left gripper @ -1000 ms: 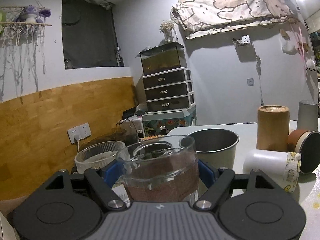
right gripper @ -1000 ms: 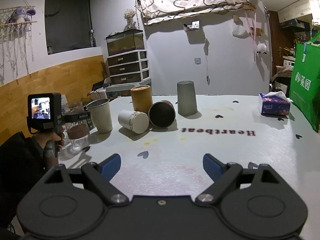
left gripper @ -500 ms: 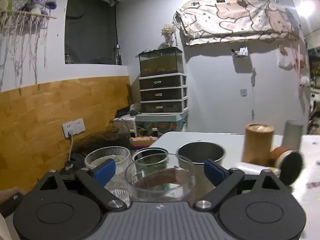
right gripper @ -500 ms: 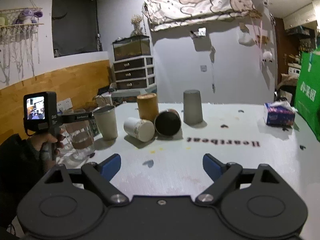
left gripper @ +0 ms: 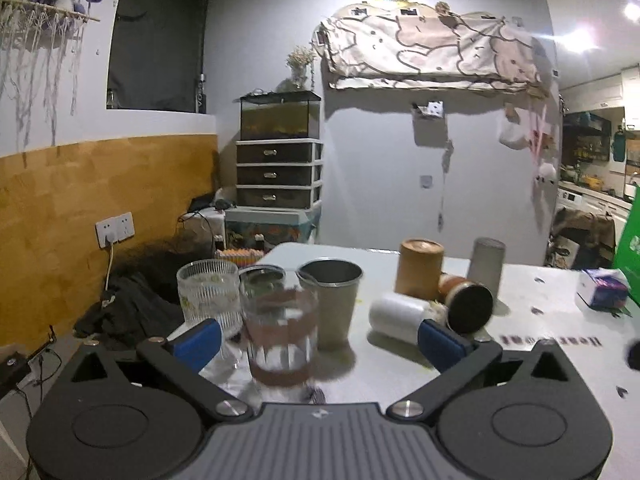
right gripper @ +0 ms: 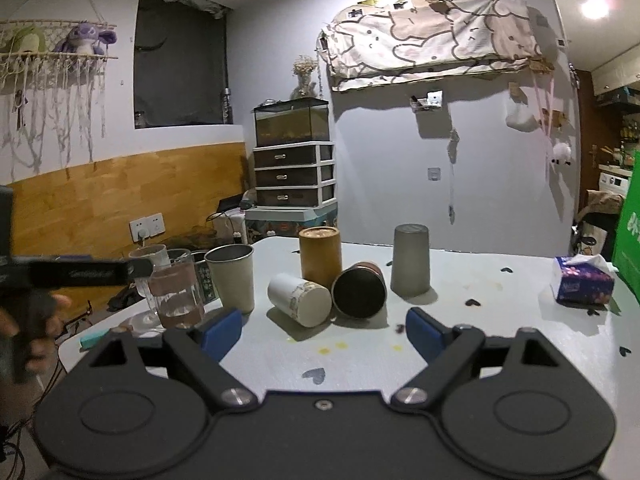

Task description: Flip cup upright

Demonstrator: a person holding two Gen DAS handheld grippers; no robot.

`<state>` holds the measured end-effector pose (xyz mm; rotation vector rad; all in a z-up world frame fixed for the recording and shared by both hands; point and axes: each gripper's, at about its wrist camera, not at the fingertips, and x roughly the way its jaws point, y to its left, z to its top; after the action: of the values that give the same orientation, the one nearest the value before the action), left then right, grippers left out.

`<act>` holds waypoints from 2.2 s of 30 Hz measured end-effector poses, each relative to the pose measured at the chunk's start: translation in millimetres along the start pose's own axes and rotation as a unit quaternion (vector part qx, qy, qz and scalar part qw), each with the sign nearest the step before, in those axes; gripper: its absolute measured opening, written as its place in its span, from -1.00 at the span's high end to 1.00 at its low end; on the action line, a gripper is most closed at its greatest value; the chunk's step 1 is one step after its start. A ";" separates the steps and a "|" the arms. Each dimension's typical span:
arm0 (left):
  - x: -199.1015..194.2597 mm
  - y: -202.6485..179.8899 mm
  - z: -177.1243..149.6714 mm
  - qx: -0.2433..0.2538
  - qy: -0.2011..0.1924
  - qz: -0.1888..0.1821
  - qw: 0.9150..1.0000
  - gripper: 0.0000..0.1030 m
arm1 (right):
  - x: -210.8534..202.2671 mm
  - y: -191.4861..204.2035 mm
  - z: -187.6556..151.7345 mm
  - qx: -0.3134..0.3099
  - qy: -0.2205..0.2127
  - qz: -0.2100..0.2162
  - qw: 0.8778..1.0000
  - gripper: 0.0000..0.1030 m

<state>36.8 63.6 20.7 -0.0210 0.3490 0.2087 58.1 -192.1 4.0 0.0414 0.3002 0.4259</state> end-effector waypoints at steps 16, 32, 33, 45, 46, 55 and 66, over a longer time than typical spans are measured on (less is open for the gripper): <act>-34.5 -11.7 -23.4 -0.007 0.022 -0.002 1.000 -1.00 | 16.9 7.0 -3.1 -0.014 0.015 -0.018 1.000 -1.00; -35.1 -9.9 -28.9 -0.015 0.032 0.003 0.999 -1.00 | 25.9 8.6 -8.9 -0.015 0.026 -0.017 0.999 -1.00; -35.2 -9.5 -29.2 -0.015 0.031 0.004 0.999 -1.00 | 25.6 9.0 -9.0 -0.016 0.026 -0.017 0.999 -1.00; -35.0 -9.0 -29.8 -0.015 0.033 0.002 0.999 -1.00 | 25.2 10.0 -9.3 -0.019 0.030 -0.017 0.999 -1.00; -34.8 -9.2 -29.6 -0.014 0.033 0.002 0.999 -1.00 | 25.2 9.9 -10.0 -0.019 0.030 -0.016 0.999 -1.00; -34.8 -9.1 -29.4 -0.015 0.033 0.003 0.999 -1.00 | 25.4 10.1 -10.2 -0.020 0.031 -0.016 0.999 -1.00; -34.5 -8.5 -29.8 -0.014 0.033 0.003 0.999 -1.00 | 25.6 10.3 -10.7 -0.020 0.032 -0.015 0.999 -1.00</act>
<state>-3.2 46.8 4.4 -0.0554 0.4109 0.2197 73.0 -172.4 -12.3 -0.0165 0.3545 0.4034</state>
